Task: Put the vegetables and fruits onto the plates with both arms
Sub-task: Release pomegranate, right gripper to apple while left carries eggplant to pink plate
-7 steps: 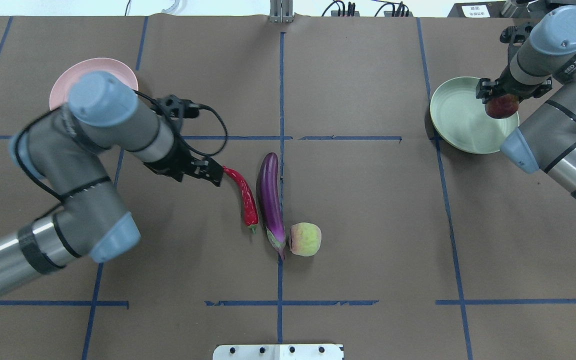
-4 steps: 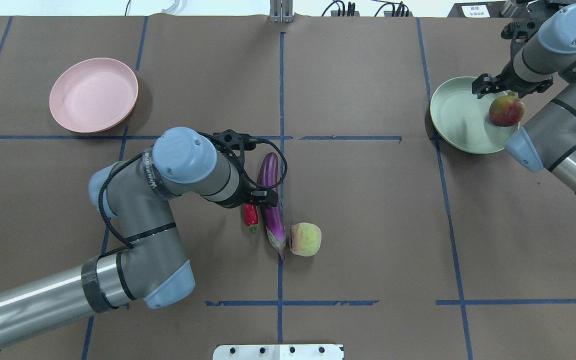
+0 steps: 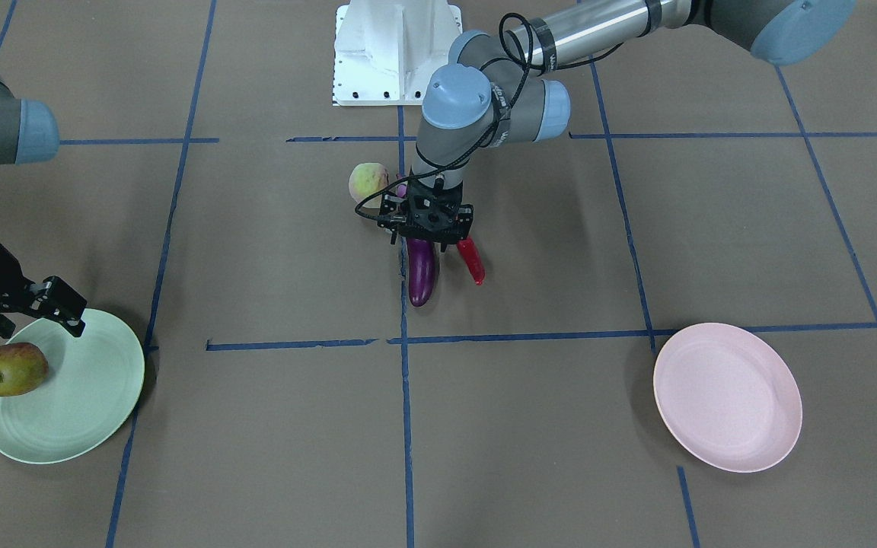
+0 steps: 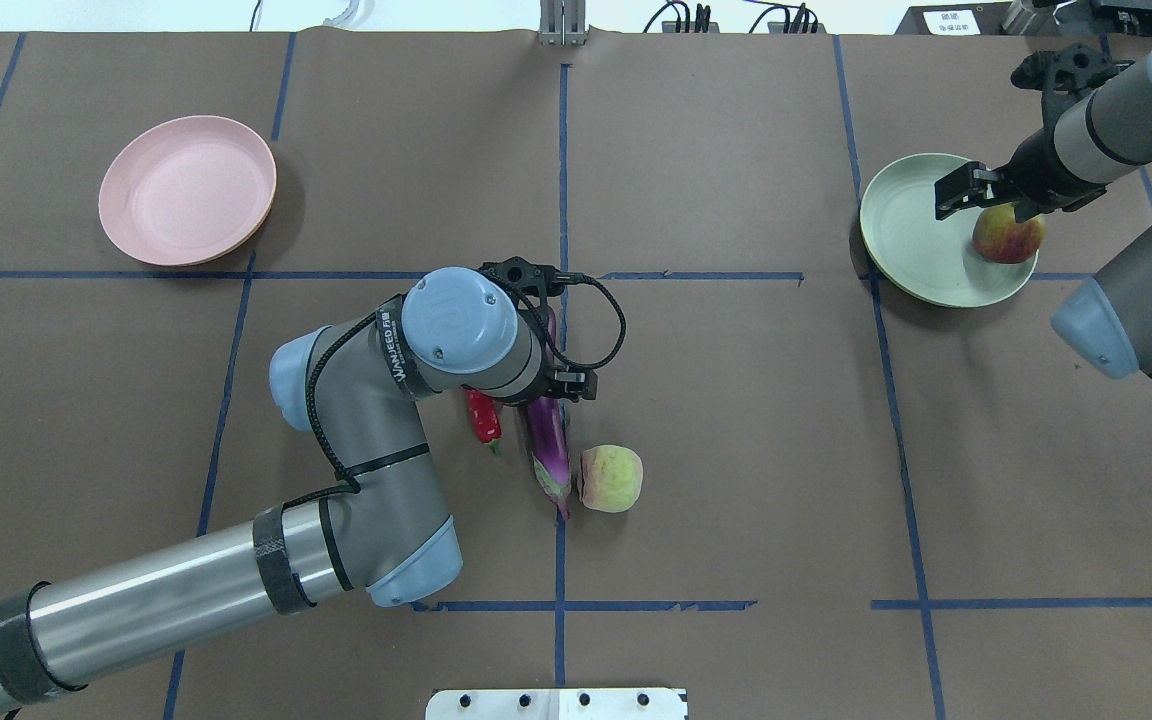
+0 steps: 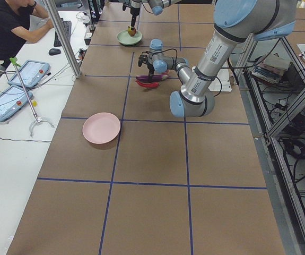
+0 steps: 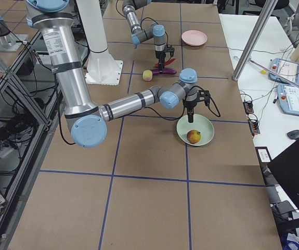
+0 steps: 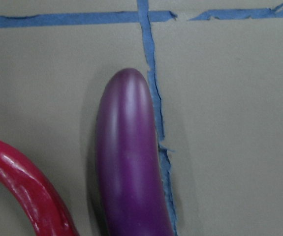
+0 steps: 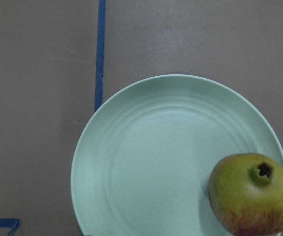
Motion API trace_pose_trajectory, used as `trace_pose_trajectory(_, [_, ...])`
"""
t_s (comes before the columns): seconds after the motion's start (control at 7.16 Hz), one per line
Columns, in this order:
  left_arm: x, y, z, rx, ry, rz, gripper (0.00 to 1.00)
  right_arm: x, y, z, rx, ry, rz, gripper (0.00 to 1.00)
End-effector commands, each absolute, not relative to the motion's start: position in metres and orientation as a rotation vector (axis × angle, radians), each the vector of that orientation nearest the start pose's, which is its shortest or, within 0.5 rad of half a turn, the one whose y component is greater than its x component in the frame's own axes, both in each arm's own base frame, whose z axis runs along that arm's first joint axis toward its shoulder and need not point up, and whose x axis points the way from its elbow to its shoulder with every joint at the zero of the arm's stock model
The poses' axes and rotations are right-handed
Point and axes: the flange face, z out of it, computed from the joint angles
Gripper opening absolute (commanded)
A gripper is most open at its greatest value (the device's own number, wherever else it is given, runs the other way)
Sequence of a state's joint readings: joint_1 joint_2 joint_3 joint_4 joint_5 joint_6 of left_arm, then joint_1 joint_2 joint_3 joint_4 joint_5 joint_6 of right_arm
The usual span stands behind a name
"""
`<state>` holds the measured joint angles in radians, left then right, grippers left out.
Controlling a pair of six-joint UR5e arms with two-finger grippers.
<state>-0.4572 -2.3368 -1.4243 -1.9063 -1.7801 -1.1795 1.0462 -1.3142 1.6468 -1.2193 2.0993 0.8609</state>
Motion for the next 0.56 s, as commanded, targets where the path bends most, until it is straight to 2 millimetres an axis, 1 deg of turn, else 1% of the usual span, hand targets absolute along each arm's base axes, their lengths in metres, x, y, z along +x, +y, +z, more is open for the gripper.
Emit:
trace_pose_trajectory(0.0, [0.629,-0.436,0.225,0.221,0.935,0.031,0.05,-0.242,-0.544,0.423,0.156,-0.882,0.178,1.0])
trace_pose_trajectory(0.14, [0.624,-0.439,0.217,0.228,0.953,0.02,0.0,-0.255,-0.528,0.403,0.114,-0.94,0.159,1.0])
trace_pose_trajectory(0.28, [0.586,-0.46,0.192,0.281,1.009,-0.021,0.0,-0.292,-0.494,0.368,0.052,-0.998,0.186,1.0])
trace_pose_trajectory(0.42, [0.539,-0.495,0.197,0.323,1.012,-0.089,0.0,-0.322,-0.469,0.344,-0.016,-1.031,0.255,1.0])
